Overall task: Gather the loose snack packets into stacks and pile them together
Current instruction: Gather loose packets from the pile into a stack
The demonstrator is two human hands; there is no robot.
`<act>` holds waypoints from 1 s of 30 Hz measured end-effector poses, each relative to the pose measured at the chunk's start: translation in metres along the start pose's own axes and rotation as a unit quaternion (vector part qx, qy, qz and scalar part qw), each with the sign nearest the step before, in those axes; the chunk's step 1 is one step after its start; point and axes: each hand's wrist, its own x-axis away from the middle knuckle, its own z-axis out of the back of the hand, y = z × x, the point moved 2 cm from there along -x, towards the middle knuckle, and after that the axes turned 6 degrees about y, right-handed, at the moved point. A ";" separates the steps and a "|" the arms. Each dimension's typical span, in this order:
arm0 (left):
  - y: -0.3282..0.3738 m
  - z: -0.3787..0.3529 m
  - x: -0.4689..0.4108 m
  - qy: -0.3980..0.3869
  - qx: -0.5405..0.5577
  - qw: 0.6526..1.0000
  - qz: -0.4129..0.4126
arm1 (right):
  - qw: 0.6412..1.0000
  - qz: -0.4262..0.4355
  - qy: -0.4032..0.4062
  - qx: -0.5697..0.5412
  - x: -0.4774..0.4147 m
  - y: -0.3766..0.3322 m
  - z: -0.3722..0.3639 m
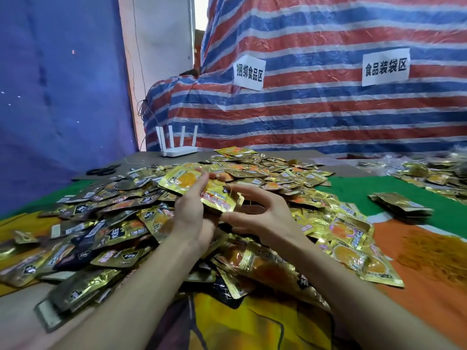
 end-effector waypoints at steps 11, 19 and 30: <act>-0.008 -0.011 0.009 -0.078 0.022 0.993 0.086 | 0.993 0.102 0.065 0.002 0.006 -0.003 -0.019; -0.006 -0.015 0.014 -0.105 0.036 0.988 0.108 | 0.986 0.139 0.086 0.027 0.006 -0.006 -0.016; -0.014 -0.019 0.016 -0.141 0.081 0.979 0.120 | 0.963 0.039 0.218 -0.154 -0.003 -0.001 -0.003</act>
